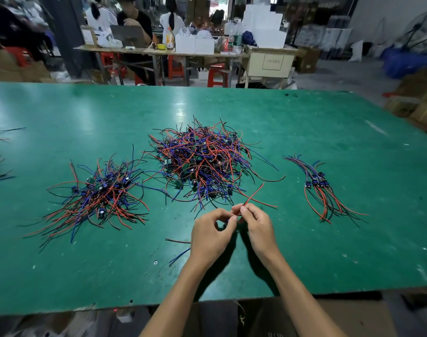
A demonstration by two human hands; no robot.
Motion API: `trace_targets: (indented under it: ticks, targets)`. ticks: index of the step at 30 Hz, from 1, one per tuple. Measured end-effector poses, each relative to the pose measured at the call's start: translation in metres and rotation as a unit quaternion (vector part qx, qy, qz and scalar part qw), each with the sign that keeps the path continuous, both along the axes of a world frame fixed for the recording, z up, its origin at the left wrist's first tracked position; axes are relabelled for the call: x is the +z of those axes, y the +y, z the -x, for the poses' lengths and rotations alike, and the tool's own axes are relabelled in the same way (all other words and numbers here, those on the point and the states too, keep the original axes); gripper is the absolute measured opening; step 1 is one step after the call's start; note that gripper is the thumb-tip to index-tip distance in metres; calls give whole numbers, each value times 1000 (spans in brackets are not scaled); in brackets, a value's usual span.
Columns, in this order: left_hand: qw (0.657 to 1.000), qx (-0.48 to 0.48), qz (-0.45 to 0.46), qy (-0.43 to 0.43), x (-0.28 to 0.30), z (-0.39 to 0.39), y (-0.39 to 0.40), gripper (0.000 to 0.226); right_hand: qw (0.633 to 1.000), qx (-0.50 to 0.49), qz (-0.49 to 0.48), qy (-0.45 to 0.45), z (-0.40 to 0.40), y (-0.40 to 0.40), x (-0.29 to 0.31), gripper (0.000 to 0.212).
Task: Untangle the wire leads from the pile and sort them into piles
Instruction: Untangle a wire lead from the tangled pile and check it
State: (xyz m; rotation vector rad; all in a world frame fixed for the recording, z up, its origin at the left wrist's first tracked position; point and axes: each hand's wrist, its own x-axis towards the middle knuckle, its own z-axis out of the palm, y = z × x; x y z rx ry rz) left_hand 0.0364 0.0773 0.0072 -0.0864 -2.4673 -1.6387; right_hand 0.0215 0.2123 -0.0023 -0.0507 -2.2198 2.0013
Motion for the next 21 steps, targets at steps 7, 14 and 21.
trace_targets:
  ticks: [7, 14, 21]
  targets:
    - [999, -15, 30, -5, -2, 0, -1, 16, 994, -103, 41, -14, 13, 7, 6, 29]
    - [998, -24, 52, -12, -2, -2, -1, 14, 974, -176, 125, -67, 29, 11, 16, 28]
    - [998, -34, 47, -12, -5, -2, -2, 13, 960, -261, 92, -40, 27, 5, 14, 28]
